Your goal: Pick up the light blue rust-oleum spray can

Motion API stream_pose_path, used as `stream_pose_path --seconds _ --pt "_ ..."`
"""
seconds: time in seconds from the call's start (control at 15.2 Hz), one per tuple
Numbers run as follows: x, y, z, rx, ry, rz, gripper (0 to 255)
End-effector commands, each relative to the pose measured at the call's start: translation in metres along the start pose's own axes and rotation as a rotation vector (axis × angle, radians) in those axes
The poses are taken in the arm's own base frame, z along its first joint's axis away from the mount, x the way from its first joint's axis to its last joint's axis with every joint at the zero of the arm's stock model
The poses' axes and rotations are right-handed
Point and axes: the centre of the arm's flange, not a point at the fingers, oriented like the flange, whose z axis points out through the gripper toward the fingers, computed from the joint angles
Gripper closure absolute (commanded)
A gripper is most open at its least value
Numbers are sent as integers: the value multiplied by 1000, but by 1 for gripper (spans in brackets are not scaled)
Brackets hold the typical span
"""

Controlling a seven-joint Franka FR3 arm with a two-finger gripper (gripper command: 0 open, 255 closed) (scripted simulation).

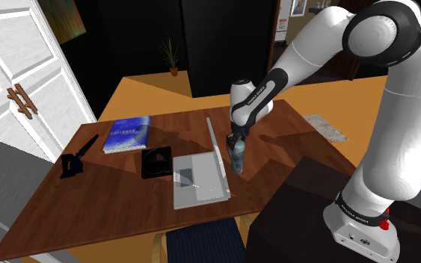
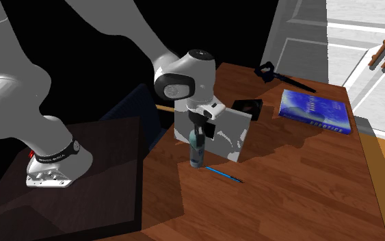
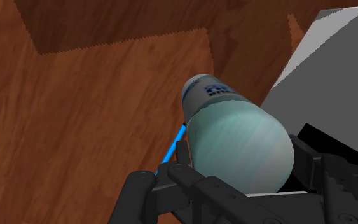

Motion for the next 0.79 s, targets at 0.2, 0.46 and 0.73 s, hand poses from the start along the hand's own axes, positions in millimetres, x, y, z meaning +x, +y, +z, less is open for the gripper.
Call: stream_pose_path --seconds 0.2,0.46,0.73 --pt "0 1 -27 0 0 0 255" --pt "0 1 -48 0 0 0 255" --pt "1 1 -69 0 0 0 255"
